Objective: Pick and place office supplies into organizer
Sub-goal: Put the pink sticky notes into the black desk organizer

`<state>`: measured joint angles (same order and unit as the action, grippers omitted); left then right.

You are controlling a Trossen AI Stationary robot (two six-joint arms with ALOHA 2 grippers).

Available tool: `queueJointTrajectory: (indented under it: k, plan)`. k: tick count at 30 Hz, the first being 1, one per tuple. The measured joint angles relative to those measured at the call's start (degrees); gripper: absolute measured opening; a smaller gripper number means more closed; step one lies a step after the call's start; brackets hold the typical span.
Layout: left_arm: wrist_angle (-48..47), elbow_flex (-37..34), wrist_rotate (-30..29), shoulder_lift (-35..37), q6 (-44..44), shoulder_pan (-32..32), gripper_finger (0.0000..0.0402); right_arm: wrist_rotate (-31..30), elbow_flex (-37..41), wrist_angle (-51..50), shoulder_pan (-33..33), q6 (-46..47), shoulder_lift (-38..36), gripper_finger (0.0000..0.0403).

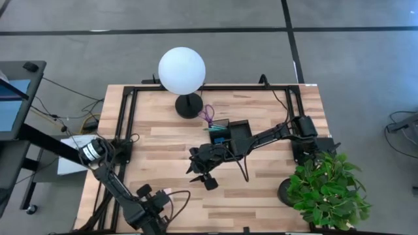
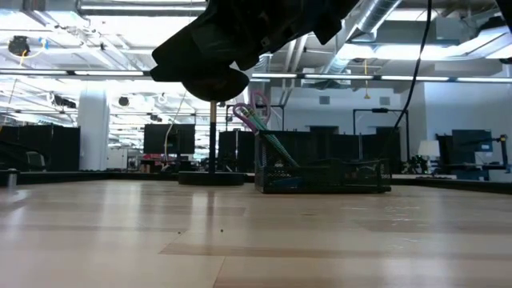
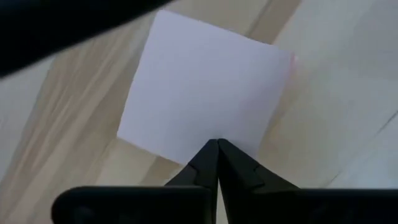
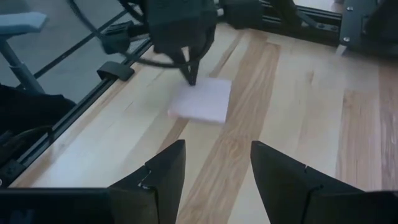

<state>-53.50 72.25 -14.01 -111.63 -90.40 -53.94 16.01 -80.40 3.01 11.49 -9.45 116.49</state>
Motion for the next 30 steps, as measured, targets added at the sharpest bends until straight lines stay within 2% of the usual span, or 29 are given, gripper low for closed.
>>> queueJointTrajectory:
  k: [4, 13, 19, 23, 26, 30]
  plan:
    - [0.98, 0.00, -2.86, -0.07, 6.95, 3.52, 0.0001, 0.05, 0.00, -0.38, 0.00, 0.49, -0.09, 0.0175]
    - [2.98, 0.00, -7.07, -0.09, 26.26, 17.15, 0.0000, 0.46, -0.03, -20.89, 0.89, 2.05, -4.19, 0.0149]
    - [15.05, 0.00, -8.15, -0.09, 45.47, 26.19, 0.0000, -0.18, 0.02, -31.76, 2.56, 0.20, -3.80, 0.0148]
    - [23.26, -0.02, -6.07, -0.09, 54.81, 29.90, 0.0000, -0.87, 0.02, -37.04, 3.60, 2.13, -3.76, 0.0160]
    - [23.62, -0.03, -5.89, -0.13, 57.45, 30.61, 0.0000, -1.11, 0.00, -39.03, 3.80, 4.12, -3.87, 0.0166]
    - [18.45, 0.15, -7.65, 1.80, 51.81, 30.12, 0.0000, -2.97, 0.04, -39.00, 3.01, 6.88, -3.68, 0.0163]
